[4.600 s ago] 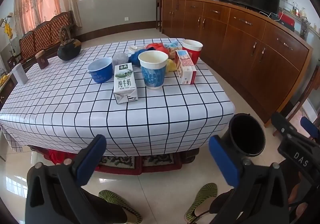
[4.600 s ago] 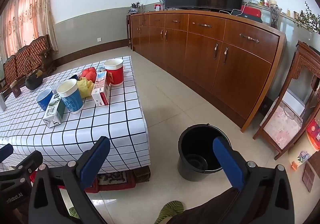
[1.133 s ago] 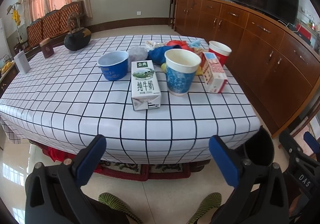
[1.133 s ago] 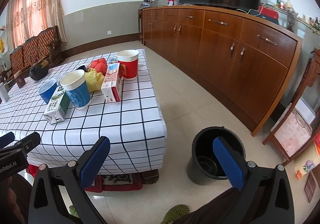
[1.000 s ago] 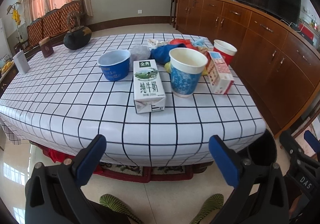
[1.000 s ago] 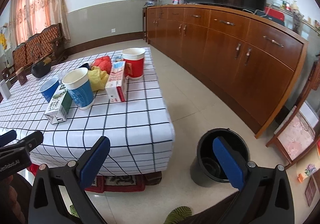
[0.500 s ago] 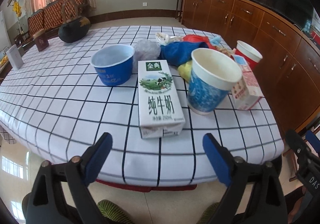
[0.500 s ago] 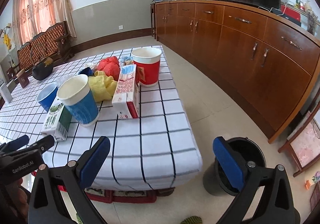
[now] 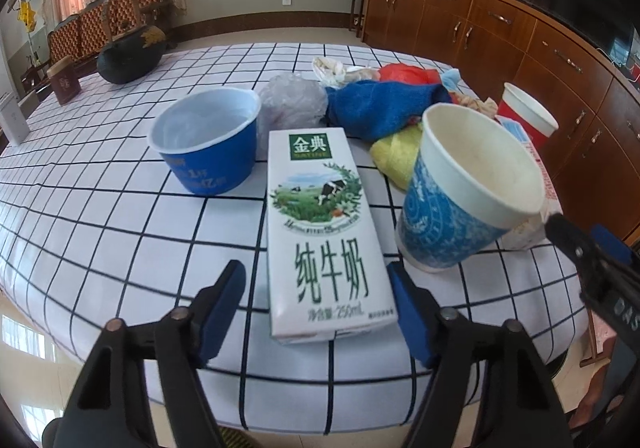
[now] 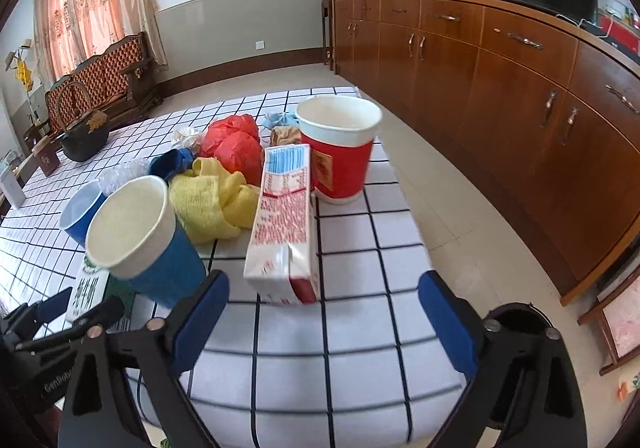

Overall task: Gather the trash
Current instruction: 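Grasp the green-white milk carton with left tool while right tool grasps red-white carton, then carry both milk cartons off the table over the black trash bin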

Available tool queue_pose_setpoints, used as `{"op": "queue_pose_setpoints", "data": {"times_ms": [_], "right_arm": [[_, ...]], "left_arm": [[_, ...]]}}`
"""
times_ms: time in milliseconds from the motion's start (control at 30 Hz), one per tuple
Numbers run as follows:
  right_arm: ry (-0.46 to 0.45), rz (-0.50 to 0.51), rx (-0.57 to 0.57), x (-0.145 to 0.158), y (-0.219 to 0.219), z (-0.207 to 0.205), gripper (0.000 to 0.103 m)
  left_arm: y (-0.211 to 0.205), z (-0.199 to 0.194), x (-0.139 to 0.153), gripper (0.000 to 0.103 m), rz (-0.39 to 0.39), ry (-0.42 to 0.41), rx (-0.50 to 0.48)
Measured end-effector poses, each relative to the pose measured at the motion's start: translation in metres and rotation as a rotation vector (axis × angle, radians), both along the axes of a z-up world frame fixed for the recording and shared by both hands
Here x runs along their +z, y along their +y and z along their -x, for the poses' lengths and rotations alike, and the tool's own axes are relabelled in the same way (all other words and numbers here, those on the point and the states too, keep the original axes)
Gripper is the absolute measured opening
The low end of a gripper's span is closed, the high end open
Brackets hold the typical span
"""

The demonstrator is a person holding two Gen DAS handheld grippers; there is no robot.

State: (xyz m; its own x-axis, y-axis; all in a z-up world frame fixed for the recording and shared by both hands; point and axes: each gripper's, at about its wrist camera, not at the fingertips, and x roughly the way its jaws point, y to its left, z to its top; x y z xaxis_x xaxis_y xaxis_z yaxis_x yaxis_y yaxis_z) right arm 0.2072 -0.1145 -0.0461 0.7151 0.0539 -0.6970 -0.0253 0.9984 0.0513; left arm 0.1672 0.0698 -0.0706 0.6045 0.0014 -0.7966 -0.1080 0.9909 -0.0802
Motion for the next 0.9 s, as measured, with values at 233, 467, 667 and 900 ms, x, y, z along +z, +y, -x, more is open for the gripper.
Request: {"op": "queue_pose_setpoints", "data": {"times_ms": [233,467,667,900], "right_arm": [[0.027,-0.023,0.023,-0.011,0.008,-0.028,0.078],[0.070,-0.032,0.060,-0.023,0.016,-0.044,0.048],[0.073,-0.015,0.084,-0.023,0.020,-0.042,0.039],[0.029,-0.046,0.083,-0.010,0.009,-0.019,0.039]], "left_arm": [[0.002,-0.011,-0.008,0.058,0.003,0.019,-0.008],[0.006,-0.013,-0.008,0.057,0.018,0.006,-0.008],[0.010,-0.007,-0.007,0.057,0.030,-0.013,-0.004],[0.014,0.009,0.001,0.056,0.035,-0.043,-0.004]]}}
